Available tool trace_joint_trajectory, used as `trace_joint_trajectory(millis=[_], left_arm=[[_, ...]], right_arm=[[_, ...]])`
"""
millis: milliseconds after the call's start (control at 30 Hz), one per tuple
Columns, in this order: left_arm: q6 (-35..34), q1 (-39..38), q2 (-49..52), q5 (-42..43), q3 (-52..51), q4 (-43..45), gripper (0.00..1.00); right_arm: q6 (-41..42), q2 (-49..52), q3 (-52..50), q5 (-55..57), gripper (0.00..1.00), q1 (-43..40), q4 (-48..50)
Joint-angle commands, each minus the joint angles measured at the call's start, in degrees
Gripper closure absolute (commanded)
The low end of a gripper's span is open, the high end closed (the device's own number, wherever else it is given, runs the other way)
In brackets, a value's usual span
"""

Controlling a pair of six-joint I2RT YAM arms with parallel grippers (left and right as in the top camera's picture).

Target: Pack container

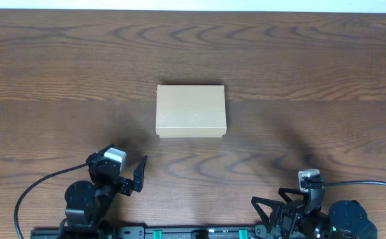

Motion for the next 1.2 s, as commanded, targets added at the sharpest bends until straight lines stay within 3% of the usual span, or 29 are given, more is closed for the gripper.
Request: trace_joint_trajectory(millis=[0,600,867,967,1167], left_arm=[[-0.85,0.31,-0.50,0.39,-1.25,0.13,0.05],[-0.85,0.35,-0.39,0.39,-1.25,0.13,0.05],[-0.85,0.35,-0.39,0.39,-1.25,0.11,0.05],[-0.85,0.35,-0.39,0.39,-1.25,0.13,0.05],[-0.85,0.35,-0.39,0.39,-1.25,0.11,0.05]], right_arm=[[0.76,-0.35,-0.11,0.00,0.01,0.98,-0.09],[0.76,-0.35,-0.11,0.00,0.01,0.98,-0.09],[-3.65,-0.37,-0.44,6.91,0.01,1.01,-0.13],[-10.43,-0.74,-2.43,11.32,0.01,1.11,6.29],[-32.22,-5.70,-12.96,11.58,0.01,1.11,21.18]])
